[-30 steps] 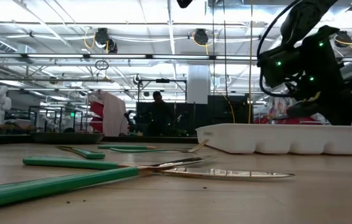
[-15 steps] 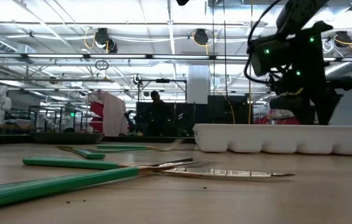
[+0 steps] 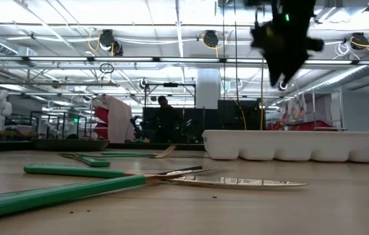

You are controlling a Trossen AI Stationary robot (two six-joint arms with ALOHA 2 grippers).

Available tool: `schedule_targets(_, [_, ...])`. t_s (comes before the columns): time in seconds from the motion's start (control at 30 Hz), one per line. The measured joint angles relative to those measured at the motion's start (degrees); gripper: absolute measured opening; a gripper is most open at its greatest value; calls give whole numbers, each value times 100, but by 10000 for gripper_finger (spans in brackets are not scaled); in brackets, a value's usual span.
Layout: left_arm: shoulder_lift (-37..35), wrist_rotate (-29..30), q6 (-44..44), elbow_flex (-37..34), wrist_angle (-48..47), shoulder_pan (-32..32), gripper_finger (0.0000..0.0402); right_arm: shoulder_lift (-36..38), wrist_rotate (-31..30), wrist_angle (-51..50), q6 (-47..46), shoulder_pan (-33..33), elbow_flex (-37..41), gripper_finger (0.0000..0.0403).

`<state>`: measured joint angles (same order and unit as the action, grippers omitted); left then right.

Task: Sort silverware
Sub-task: Put the green fork into the silverware tray

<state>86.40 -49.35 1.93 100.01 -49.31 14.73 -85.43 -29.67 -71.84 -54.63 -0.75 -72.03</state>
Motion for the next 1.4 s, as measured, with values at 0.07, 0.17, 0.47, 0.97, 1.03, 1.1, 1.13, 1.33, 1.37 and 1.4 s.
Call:
schedule_targets(0.07, [-96,746,-436,-3,-962,-37,178,11,-202,57,297,-325,-401,211])
schedule_targets(0.17, [-229,1506,-731,-350,-1590,-132,178,145,-365,19,583,-870,-948,212])
schedule_targets(0.47, [-1162,2769,1017,-3787,831,-165,178,1241,-912,-281,-1021,-2744,-1473,212])
schedule_targets(0.97, [-696,5338,3858,-5576,3004,-1241,178,1504,-1390,-586,-1674,-4077,-1471,212])
schedule_targets(1.03, [-479,5491,4062,-5574,3242,-1445,178,1504,-1387,-703,-1676,-4179,-1471,212])
schedule_targets(1.1, [-221,5627,4205,-5574,3318,-1647,178,1504,-1386,-778,-1675,-4265,-1471,212])
schedule_targets(1.13, [-85,5684,4269,-5574,3339,-1739,178,1504,-1384,-797,-1674,-4304,-1471,212])
schedule_targets(1.33, [651,5911,4573,-5503,3399,-2121,178,1504,-1370,-885,-1674,-4480,-1471,212])
schedule_targets(1.37, [769,5989,4575,-5463,3415,-2149,178,1504,-1368,-884,-1674,-4507,-1471,212])
schedule_targets(1.4, [871,6068,4576,-5439,3448,-2176,178,1504,-1368,-884,-1674,-4532,-1471,212])
